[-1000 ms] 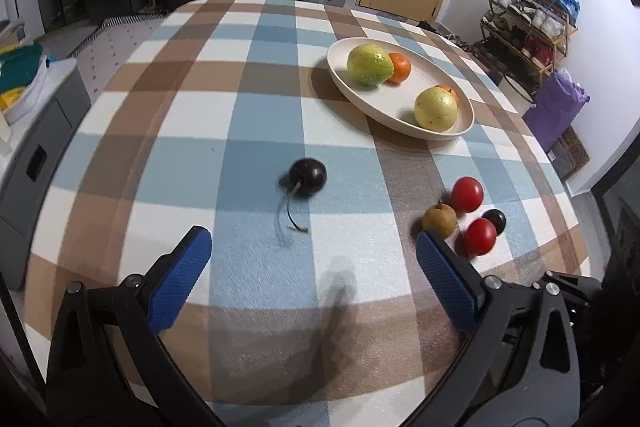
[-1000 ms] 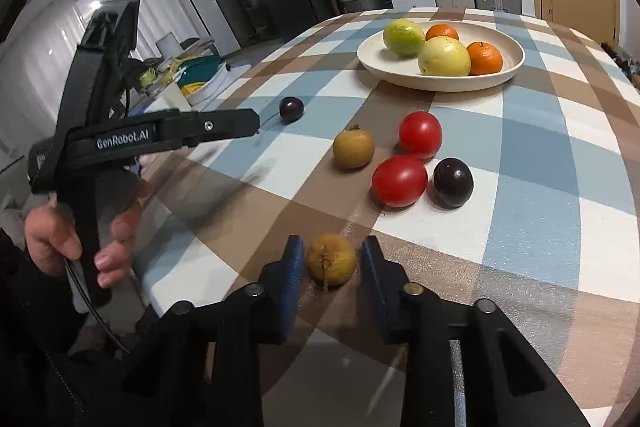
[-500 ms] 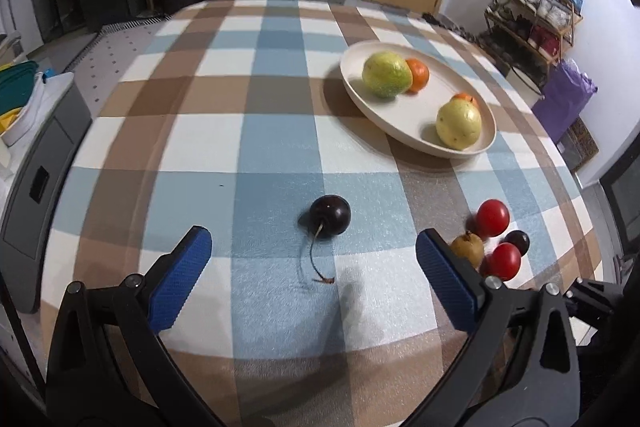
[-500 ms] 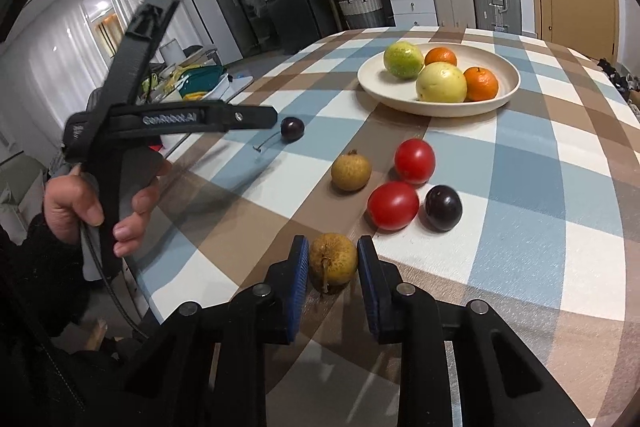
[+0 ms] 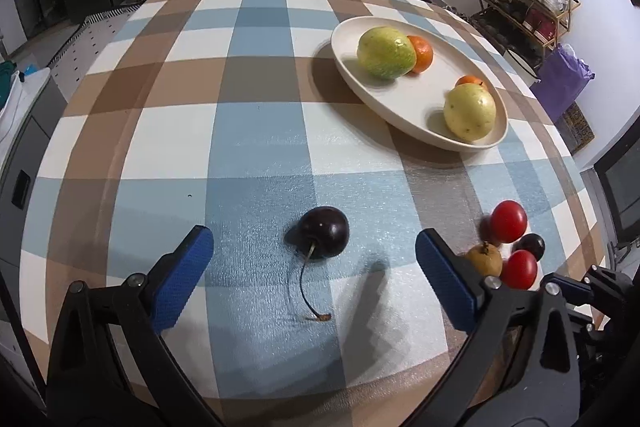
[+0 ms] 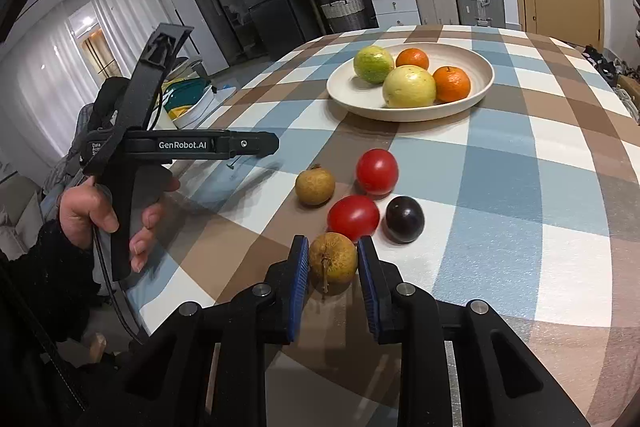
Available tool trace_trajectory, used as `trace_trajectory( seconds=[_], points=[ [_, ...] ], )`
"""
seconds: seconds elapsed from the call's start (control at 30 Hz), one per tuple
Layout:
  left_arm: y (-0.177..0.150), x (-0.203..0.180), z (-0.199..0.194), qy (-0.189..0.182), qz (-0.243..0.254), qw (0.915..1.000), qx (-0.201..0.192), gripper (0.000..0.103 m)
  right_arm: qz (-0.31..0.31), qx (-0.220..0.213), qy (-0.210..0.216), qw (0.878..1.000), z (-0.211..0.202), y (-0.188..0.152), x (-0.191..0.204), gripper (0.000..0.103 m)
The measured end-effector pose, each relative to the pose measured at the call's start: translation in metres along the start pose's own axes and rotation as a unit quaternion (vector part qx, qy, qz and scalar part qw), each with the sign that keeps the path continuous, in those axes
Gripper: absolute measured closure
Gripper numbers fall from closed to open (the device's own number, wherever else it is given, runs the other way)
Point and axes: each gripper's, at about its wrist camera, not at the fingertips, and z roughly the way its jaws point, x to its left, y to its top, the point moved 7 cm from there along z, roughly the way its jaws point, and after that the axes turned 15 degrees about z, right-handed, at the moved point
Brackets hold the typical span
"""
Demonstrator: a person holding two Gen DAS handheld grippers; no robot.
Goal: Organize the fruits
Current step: 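Lift the brown pear with the right gripper while the left gripper grasps a dark cherry, then carry the pear and cherry to the plate and open both grippers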
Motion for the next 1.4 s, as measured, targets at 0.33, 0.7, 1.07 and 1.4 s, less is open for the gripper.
trace_trajectory(
  seconds=[0.33,0.7,1.07,1.4],
  points=[
    [0.000,0.005,-0.001,0.007,0.002,0.9999,-0.013,0.049,0.001,-0.004,-0.011,1.000,0.001,0.002,-0.003,0.078],
    [0.002,-0.008,-0.007,-0.019,0.008,0.9995,-0.023,0.080,0.009,-0.013,-0.002,1.000,-0.001,0.008,-0.003,0.078],
    [0.025,-0.020,-0.024,-0.030,0.021,0.9983,-0.045,0.079,0.014,-0.045,0.017,0.999,-0.015,0.046,0.001,0.078],
    [0.076,-0.022,-0.031,-0.051,0.015,0.9960,-0.072,0.079,0.013,-0.077,0.037,0.996,-0.019,0.112,0.003,0.078]
  ],
)
